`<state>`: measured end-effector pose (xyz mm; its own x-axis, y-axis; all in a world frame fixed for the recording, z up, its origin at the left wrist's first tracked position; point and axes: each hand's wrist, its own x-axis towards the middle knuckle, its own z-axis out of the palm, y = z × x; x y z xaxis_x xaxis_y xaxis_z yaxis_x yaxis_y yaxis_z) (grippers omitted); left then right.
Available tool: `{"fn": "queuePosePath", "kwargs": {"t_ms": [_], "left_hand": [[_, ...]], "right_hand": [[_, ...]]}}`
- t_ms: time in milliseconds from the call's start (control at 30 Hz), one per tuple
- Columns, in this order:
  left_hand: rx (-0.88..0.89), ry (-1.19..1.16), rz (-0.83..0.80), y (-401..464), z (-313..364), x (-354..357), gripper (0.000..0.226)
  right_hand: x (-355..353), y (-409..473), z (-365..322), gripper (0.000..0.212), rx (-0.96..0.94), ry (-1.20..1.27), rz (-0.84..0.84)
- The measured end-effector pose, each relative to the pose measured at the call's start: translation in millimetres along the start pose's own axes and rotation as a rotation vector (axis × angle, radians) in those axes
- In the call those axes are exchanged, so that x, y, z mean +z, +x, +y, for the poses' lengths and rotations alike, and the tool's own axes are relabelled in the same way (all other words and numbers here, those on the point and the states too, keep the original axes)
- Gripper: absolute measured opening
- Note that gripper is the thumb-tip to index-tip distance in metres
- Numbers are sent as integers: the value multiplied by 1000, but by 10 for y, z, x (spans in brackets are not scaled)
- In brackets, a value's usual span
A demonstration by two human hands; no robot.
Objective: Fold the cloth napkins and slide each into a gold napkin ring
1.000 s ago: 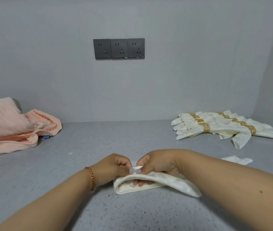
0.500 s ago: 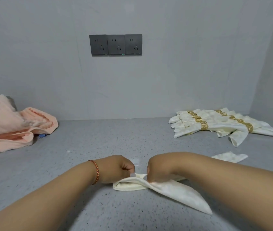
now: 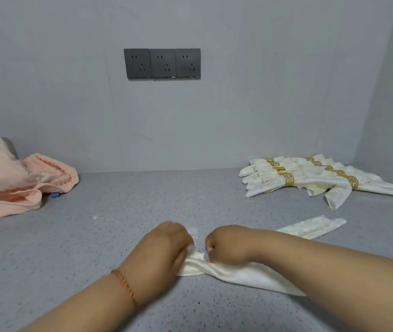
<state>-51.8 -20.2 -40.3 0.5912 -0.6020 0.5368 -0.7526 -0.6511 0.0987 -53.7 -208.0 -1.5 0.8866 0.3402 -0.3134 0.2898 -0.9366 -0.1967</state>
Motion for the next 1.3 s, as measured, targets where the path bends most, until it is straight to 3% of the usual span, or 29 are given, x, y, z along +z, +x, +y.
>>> {"fn": "queuePosePath", "kwargs": {"t_ms": [67, 233, 333, 467, 633, 833, 933, 1033, 1300], "left_hand": [[90, 77, -28, -224, 113, 83, 17], [24, 205, -94, -441, 282, 175, 53], [37, 175, -73, -417, 261, 110, 51], [74, 114, -119, -326, 234, 23, 57], [92, 143, -191, -287, 260, 20, 61], [117, 175, -231, -280, 295, 25, 59], [105, 171, -242, -296, 303, 26, 59], [94, 172, -251, -298, 308, 14, 59], [68, 156, -278, -281, 340, -28, 59]], "right_hand": [[7, 3, -10, 25, 3, -5, -6], [-14, 6, -54, 31, 32, 19, -51], [-74, -5, -68, 29, 27, 36, -97], [-153, -16, -47, 10, -15, 81, -162], [-177, -16, -73, 13, -57, -13, -199], [-611, -45, 221, 21, -20, -35, 23], [-652, -29, 422, 12, 30, -72, -119], [-543, 0, 524, 18, 68, -78, -272], [-466, -37, 569, 22, 51, -32, -211]]}}
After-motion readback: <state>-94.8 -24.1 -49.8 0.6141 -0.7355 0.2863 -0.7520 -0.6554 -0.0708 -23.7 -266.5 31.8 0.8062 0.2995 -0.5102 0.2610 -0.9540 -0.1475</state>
